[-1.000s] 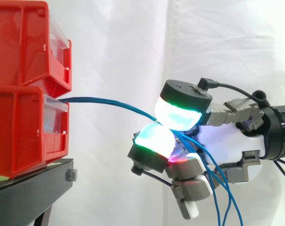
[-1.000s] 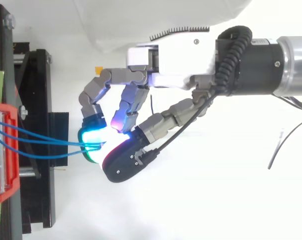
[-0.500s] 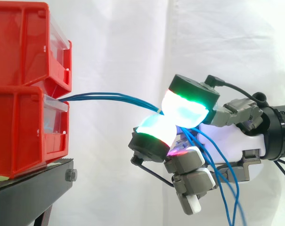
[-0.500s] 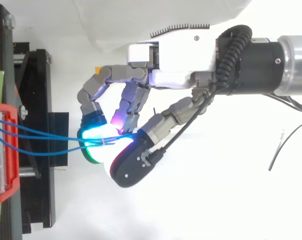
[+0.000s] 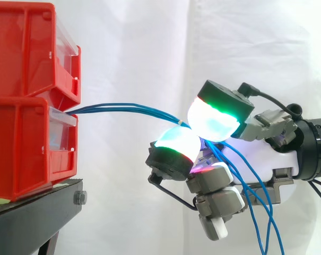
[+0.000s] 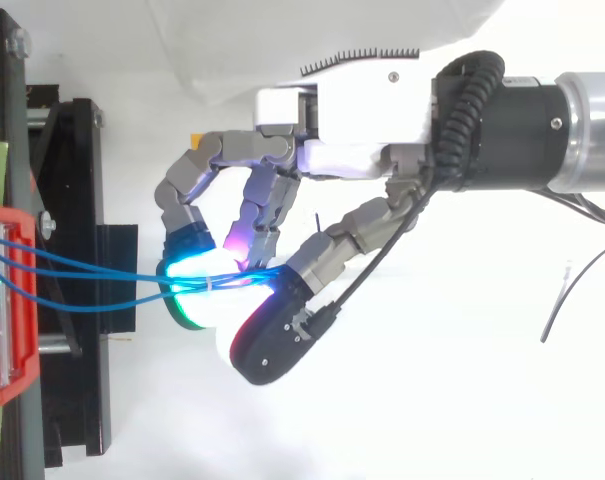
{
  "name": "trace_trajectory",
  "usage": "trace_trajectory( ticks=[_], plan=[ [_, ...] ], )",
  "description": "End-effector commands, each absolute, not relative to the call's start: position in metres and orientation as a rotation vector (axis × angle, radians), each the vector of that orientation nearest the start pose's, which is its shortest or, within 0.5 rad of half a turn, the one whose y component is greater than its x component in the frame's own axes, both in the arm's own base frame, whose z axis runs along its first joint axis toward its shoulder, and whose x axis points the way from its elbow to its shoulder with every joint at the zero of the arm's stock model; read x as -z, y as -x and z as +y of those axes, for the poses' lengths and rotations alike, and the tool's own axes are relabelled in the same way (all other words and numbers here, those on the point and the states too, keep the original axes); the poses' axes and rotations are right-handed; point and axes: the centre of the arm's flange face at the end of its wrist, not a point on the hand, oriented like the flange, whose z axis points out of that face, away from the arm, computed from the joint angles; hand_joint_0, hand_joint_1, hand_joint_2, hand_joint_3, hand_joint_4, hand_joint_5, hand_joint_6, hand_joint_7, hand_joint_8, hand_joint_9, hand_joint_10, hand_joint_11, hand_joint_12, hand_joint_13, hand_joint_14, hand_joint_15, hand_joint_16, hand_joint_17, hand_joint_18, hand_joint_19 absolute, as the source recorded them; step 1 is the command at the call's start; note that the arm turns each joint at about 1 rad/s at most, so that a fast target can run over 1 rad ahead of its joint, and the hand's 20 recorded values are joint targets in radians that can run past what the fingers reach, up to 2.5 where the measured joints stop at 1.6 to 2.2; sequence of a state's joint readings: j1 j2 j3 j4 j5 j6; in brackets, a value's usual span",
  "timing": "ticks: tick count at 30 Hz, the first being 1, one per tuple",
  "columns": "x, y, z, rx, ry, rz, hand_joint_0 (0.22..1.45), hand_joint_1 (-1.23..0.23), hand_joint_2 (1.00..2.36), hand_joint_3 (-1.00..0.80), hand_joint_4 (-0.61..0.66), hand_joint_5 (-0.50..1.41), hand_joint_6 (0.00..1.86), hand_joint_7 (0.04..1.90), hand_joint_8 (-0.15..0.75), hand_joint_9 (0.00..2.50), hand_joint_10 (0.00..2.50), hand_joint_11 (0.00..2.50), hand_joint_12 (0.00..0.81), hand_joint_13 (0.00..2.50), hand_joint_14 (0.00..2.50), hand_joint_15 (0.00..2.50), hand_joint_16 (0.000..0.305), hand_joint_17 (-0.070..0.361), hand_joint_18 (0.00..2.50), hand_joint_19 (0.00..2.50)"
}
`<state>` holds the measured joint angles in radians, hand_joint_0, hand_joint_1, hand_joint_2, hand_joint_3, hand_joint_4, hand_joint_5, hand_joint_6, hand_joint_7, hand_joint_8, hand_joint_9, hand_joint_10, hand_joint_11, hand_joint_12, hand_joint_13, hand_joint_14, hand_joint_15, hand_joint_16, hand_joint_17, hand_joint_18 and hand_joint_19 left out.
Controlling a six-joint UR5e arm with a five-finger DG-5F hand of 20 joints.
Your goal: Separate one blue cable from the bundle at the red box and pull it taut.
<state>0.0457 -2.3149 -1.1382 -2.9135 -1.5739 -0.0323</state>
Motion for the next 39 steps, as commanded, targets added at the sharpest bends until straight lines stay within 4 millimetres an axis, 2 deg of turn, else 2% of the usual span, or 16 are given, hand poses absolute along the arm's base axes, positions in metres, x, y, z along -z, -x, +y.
trace_trajectory(
  ticks=[1, 7, 12, 15, 21, 25, 28, 35, 37, 39],
  plan=[
    [-0.2474, -0.7575, -0.0983, -1.181, -1.220, 1.323, 0.50, -0.76, 1.00, -0.50, 0.07, -0.14, 0.90, 1.10, 0.319, 1.17, 0.02, 1.16, 0.385, 1.19, 0.03, 1.12, 0.047, 0.106, 0.90, 0.78],
    [-0.2474, -0.7575, -0.0983, -1.181, -1.220, 1.323, 0.51, -0.62, 1.00, -0.50, 0.08, -0.14, 0.89, 1.10, 0.324, 1.18, 0.02, 1.16, 0.385, 1.20, 0.03, 1.12, 0.047, 0.106, 0.90, 0.80],
    [-0.2474, -0.7575, -0.0983, -1.181, -1.220, 1.323, 0.52, -0.59, 1.00, -0.50, 0.08, -0.14, 0.89, 1.12, 0.318, 1.20, 0.02, 1.15, 0.375, 1.21, 0.03, 1.12, 0.047, 0.106, 0.91, 0.81],
    [-0.2474, -0.7575, -0.0986, -1.179, -1.221, 1.321, 0.58, -0.56, 1.00, -0.50, 0.07, -0.14, 0.88, 1.14, 0.304, 1.20, 0.02, 1.17, 0.356, 1.20, 0.03, 1.13, 0.044, 0.099, 0.89, 0.84],
    [-0.2474, -0.7575, -0.0986, -1.179, -1.221, 1.321, 0.64, -0.66, 1.00, -0.47, 0.04, -0.13, 0.89, 1.18, 0.298, 1.20, 0.02, 1.19, 0.348, 1.20, 0.03, 1.14, 0.044, 0.099, 0.88, 0.85],
    [-0.2474, -0.7575, -0.0986, -1.179, -1.221, 1.321, 0.67, -0.79, 1.01, -0.39, 0.05, -0.14, 0.89, 1.20, 0.303, 1.17, 0.02, 1.19, 0.345, 1.18, 0.03, 1.15, 0.044, 0.099, 0.88, 0.84],
    [-0.2474, -0.7577, -0.0974, -1.180, -1.220, 1.322, 0.72, -0.87, 1.01, -0.40, 0.00, -0.14, 0.90, 1.22, 0.294, 1.16, 0.03, 1.20, 0.351, 1.18, 0.03, 1.14, 0.044, 0.100, 0.89, 0.84],
    [-0.2474, -0.7577, -0.0974, -1.180, -1.220, 1.322, 0.80, -0.92, 1.00, -0.50, -0.12, -0.15, 0.91, 1.27, 0.284, 1.15, 0.02, 1.21, 0.345, 1.17, 0.03, 1.13, 0.043, 0.096, 0.87, 0.82],
    [-0.2463, -0.7578, -0.0974, -1.179, -1.221, 1.323, 0.79, -0.93, 1.00, -0.50, -0.13, -0.15, 0.91, 1.25, 0.282, 1.15, 0.02, 1.19, 0.350, 1.17, 0.03, 1.12, 0.043, 0.096, 0.88, 0.81],
    [-0.2463, -0.7578, -0.0974, -1.179, -1.221, 1.323, 0.75, -0.93, 1.00, -0.50, -0.07, -0.15, 0.92, 1.18, 0.283, 1.14, 0.02, 1.20, 0.347, 1.16, 0.03, 1.13, 0.042, 0.096, 0.88, 0.82]
  ],
)
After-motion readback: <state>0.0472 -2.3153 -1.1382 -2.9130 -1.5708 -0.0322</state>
